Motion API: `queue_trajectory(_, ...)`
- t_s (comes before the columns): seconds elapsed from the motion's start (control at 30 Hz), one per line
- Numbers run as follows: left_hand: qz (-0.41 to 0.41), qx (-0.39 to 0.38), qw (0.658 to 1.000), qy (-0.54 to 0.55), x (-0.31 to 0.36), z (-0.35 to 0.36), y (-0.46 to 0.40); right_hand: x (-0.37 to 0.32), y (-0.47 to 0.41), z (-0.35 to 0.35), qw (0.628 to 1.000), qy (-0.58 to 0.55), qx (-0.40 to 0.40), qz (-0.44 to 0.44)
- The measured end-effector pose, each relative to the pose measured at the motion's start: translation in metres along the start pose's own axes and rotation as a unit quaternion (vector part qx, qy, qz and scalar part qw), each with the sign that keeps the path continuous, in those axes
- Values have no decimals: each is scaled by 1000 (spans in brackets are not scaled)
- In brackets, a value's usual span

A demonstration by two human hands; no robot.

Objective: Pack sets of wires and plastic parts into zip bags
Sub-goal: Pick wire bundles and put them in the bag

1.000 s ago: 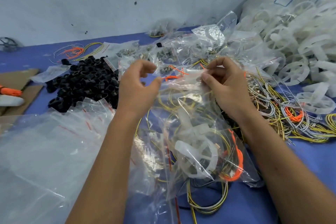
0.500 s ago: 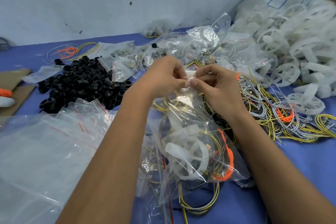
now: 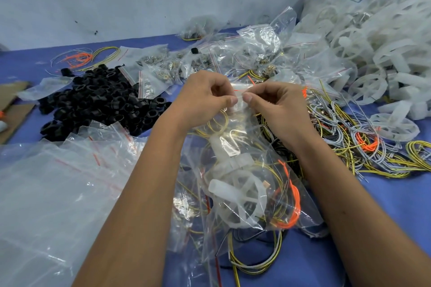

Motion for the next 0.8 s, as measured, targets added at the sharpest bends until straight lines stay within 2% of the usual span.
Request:
queue_trajectory(0.33, -5, -16, 1000, 7, -1, 1, 1, -4, 3, 2, 999, 30, -30, -2)
queue_trajectory(0.5, -5, -42, 999, -16, -2, 7, -1, -8, 5, 2, 998, 53, -24, -1)
queue_trajectory(0.8, 15, -33, 999, -32, -1, 4, -1, -9, 6, 1, 998, 64, -2, 15)
Point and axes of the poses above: each hand's wrist, its own y-axis away from the middle knuckle, its own z-axis out of the palm, x = y × z, the point moved 2 cm from there along -y, towards the middle knuckle, and after that the axes turned 11 degrees about y, right-handed, at the moved point
